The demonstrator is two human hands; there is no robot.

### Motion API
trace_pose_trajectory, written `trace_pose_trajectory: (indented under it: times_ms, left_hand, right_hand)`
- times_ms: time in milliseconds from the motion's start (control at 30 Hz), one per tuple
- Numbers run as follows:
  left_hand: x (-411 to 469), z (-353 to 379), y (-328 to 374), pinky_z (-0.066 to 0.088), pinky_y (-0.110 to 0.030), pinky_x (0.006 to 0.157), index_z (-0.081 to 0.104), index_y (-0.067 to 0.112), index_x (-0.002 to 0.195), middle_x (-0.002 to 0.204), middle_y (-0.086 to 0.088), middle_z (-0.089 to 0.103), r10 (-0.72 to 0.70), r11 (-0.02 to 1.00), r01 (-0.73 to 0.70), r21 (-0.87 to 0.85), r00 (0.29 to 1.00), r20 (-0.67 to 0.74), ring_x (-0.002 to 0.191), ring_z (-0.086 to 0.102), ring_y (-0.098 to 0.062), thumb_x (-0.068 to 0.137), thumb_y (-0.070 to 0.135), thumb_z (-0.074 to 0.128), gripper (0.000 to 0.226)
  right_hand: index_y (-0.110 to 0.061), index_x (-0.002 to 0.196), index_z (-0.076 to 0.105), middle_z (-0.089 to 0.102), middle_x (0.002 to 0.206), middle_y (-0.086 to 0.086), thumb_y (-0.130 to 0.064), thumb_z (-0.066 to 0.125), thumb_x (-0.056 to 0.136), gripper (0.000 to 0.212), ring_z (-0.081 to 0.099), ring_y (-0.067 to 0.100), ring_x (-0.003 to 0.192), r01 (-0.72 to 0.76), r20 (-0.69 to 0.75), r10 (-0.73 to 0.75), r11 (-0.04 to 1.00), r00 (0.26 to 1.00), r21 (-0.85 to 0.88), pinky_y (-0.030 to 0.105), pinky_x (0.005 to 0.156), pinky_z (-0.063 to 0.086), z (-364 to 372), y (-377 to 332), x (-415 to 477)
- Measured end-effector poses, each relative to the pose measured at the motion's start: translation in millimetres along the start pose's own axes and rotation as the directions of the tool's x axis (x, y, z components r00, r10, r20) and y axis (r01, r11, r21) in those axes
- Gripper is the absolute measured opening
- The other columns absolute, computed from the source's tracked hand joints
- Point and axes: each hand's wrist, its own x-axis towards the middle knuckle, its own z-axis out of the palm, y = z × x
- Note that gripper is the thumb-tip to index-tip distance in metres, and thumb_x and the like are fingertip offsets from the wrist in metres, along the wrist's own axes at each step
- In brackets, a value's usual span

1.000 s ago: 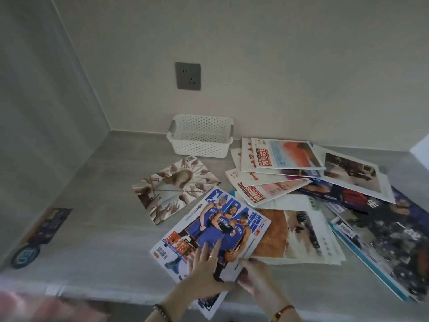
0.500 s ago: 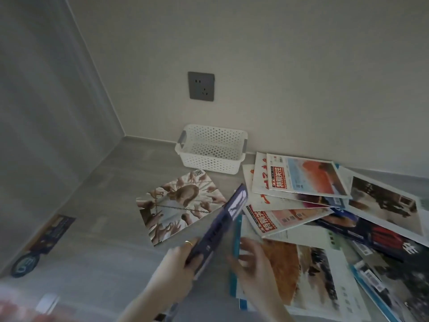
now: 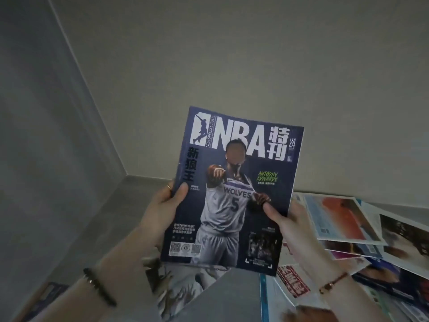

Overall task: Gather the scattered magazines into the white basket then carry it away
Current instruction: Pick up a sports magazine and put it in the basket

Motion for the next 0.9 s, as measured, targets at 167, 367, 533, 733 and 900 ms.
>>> trace_pose_trajectory:
  times_ms: [167, 367, 533, 733, 900]
  left_hand:
    - [108, -10, 13, 0.054, -0.033, 0.073, 0.067, 0.017, 0.086, 0.089, -0.001, 0.068, 0.179, 0.948, -0.164, 0.272, 0.983, -0.031, 0.073, 0.065, -0.014, 0.086, 0.015, 0.057, 0.010]
    - [199, -11, -5, 0.055, -0.030, 0.059, 0.067, 0.010, 0.094, 0.078, -0.001, 0.064, 0.208, 0.926, -0.145, 0.349, 0.967, -0.148, 0.062, 0.056, -0.009, 0.079, 0.016, 0.067, 0.016]
    - [243, -3, -47, 0.055, -0.020, 0.050, 0.066, -0.004, 0.096, 0.071, 0.004, 0.058, 0.116, 0.967, -0.072, 0.246, 0.979, -0.168, 0.061, 0.057, -0.014, 0.077, 0.004, 0.067, 0.021]
    - [278, 15, -89, 0.055, -0.035, 0.080, 0.071, 0.013, 0.082, 0.076, -0.005, 0.066, 0.107, 0.941, -0.059, 0.334, 0.986, -0.125, 0.070, 0.062, -0.024, 0.075, 0.008, 0.070, 0.009]
    - [290, 18, -113, 0.053, -0.037, 0.085, 0.071, 0.006, 0.084, 0.085, -0.016, 0.070, 0.075, 0.939, 0.006, 0.344, 0.972, -0.223, 0.082, 0.067, -0.030, 0.073, 0.006, 0.071, 0.010]
  right_hand:
    - [-0.011, 0.109, 0.062, 0.066, 0.101, 0.004, -0.012, 0.058, 0.087, 0.023, 0.063, 0.019, 0.089, 0.197, -0.055, -0.217, 0.948, 0.975, -0.249, 0.031, 0.079, 0.050, 27, -38, 96]
    - [-0.003, 0.101, 0.067, 0.062, 0.089, 0.000, -0.009, 0.064, 0.082, 0.021, 0.059, 0.014, 0.075, 0.171, -0.142, -0.237, 0.914, 0.961, -0.369, 0.019, 0.062, 0.045, 46, -34, 180]
    - [0.000, 0.102, 0.066, 0.066, 0.096, 0.008, -0.009, 0.062, 0.084, 0.021, 0.057, 0.020, 0.082, 0.054, -0.175, -0.146, 0.894, 0.974, -0.444, 0.026, 0.071, 0.041, 42, 11, 224]
    - [-0.001, 0.103, 0.064, 0.068, 0.105, 0.017, -0.011, 0.061, 0.084, 0.022, 0.061, 0.031, 0.093, -0.059, -0.285, -0.084, 0.886, 0.955, -0.460, 0.031, 0.075, 0.044, 24, 58, 248]
    - [-0.005, 0.105, 0.062, 0.068, 0.103, 0.013, -0.006, 0.054, 0.087, 0.020, 0.058, 0.025, 0.087, -0.042, -0.229, -0.096, 0.846, 0.969, -0.531, 0.027, 0.074, 0.040, 24, 73, 260]
